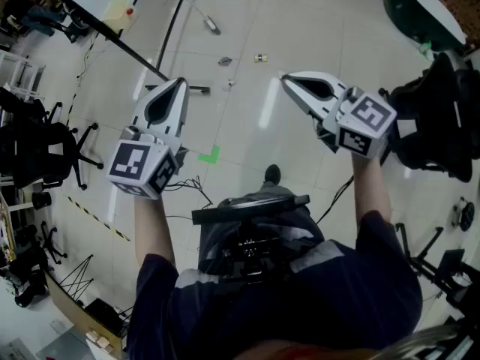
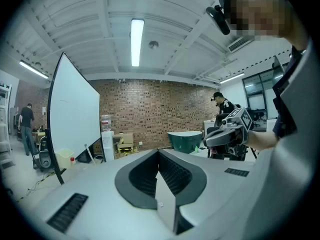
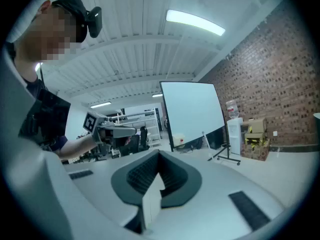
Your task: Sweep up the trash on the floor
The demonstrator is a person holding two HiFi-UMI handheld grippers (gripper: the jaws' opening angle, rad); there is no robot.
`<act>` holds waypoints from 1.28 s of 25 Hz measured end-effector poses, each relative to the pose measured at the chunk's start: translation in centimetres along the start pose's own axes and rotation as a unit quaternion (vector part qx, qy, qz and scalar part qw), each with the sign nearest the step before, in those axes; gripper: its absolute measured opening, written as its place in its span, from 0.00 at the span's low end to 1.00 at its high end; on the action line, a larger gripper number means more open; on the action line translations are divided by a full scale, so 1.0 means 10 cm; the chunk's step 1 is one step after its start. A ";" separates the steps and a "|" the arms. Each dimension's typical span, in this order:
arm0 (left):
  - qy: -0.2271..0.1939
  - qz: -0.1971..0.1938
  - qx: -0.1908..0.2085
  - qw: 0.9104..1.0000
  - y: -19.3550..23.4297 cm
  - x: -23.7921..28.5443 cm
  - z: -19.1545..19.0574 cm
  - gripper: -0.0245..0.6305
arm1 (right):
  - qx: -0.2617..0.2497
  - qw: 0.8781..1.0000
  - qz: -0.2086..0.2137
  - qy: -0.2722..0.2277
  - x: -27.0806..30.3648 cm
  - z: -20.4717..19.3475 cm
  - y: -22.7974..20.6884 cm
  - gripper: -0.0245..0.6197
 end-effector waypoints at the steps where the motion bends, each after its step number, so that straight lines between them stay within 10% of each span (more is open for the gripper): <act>1: 0.002 0.003 -0.001 1.000 0.00 0.04 0.01 0.04 | 0.008 1.000 0.008 -0.011 -0.04 0.03 -0.06 0.07; 16: -0.025 -0.004 -0.039 0.999 0.75 1.44 0.37 0.04 | -0.049 0.998 0.026 0.024 0.34 0.64 -1.44 0.07; 32: -0.013 0.020 -0.032 0.999 1.94 3.44 1.42 0.04 | -0.156 0.984 0.030 0.075 1.00 1.71 -3.86 0.07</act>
Point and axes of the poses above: the fingertips, and each gripper's own axes: x forward along the fingers, y to its left, z out of its top, the point moved 8 cm from there along -x, backward along the fingers, and after that the axes turned 15 degrees about y, right-handed, at the moved point
